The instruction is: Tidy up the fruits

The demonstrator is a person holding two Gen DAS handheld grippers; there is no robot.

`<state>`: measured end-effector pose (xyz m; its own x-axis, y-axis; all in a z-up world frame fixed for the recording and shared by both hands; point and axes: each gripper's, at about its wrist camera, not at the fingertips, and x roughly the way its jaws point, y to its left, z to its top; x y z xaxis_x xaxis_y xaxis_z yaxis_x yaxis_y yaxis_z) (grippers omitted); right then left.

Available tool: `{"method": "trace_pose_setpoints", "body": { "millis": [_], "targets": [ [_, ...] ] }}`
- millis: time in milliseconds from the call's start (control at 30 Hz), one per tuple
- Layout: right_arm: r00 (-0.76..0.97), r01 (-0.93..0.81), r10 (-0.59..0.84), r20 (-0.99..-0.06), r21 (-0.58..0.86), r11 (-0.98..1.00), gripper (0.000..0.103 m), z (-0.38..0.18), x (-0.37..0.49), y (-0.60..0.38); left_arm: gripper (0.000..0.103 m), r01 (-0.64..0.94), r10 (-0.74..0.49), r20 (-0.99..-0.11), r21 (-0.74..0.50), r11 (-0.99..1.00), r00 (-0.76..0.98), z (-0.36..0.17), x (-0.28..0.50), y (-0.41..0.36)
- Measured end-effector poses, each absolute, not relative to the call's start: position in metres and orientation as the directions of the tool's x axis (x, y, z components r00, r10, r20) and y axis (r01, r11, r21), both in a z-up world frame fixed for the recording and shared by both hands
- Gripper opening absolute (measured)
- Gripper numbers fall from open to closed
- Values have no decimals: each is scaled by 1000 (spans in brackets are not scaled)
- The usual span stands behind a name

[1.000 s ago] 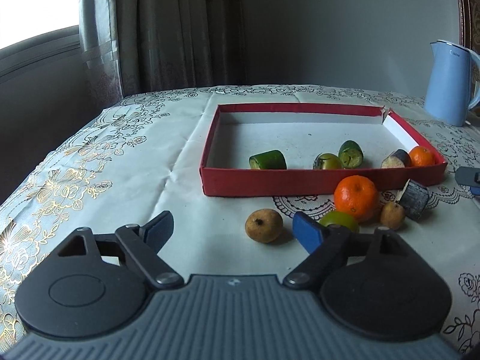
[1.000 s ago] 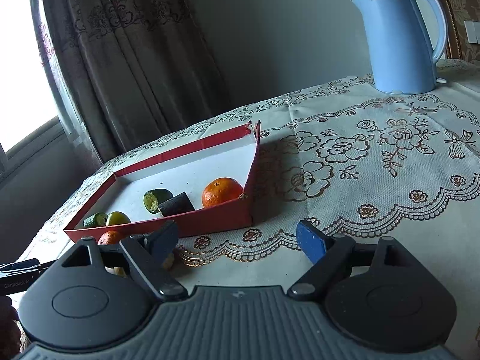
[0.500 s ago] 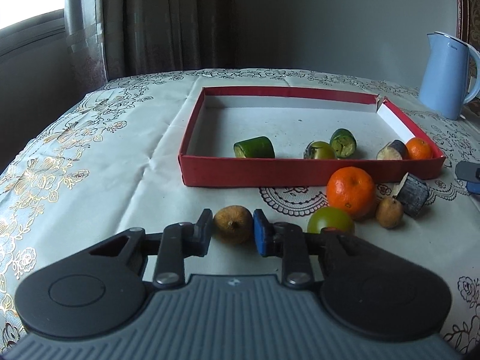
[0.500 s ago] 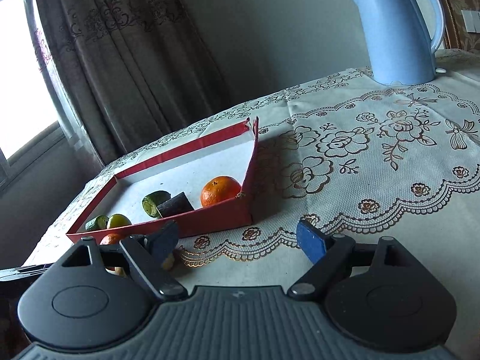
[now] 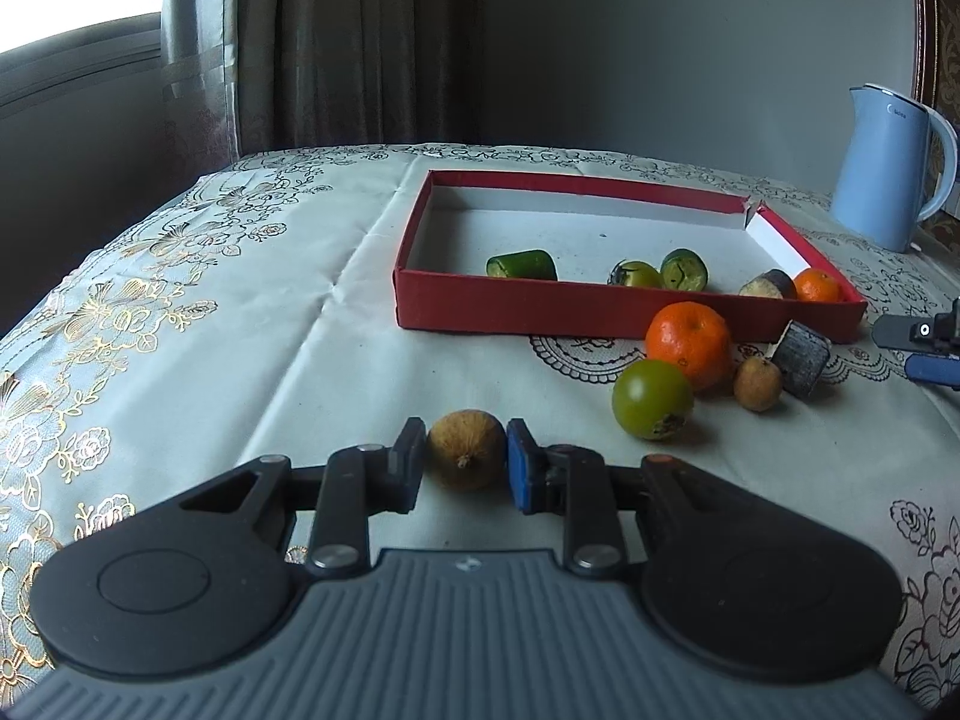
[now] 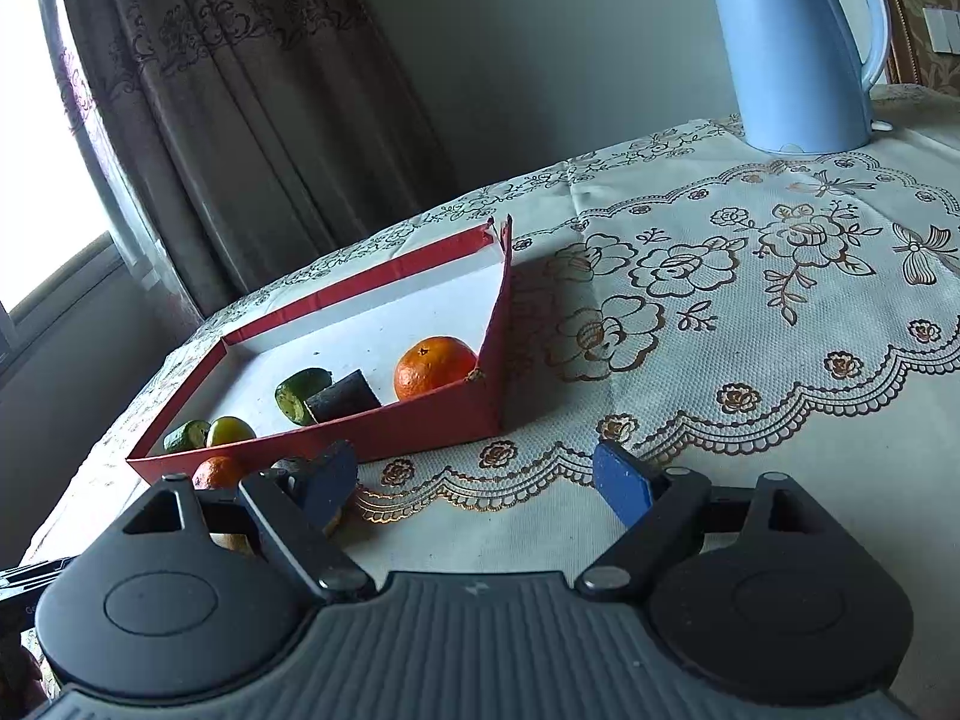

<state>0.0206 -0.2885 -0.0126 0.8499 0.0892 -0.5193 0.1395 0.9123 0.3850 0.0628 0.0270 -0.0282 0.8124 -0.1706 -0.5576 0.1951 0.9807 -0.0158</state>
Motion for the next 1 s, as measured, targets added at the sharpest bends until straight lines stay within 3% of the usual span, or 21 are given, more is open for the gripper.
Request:
{"method": "trace_pose_setpoints", "body": {
  "millis": [200, 667, 1000],
  "targets": [
    [832, 140, 65, -552, 321, 937, 88, -11, 25, -279, 27, 190, -169, -559, -21, 982, 812, -28, 63, 28],
    [751, 117, -72, -656, 25, 993, 94, -12, 41, -239, 28, 183, -173, -556, -38, 982, 813, -28, 61, 32],
    [744, 111, -79, -663, 6, 994, 97, -13, 43, -235, 28, 195, -178, -515, -21, 981, 839, 1, 68, 27]
  ]
}}
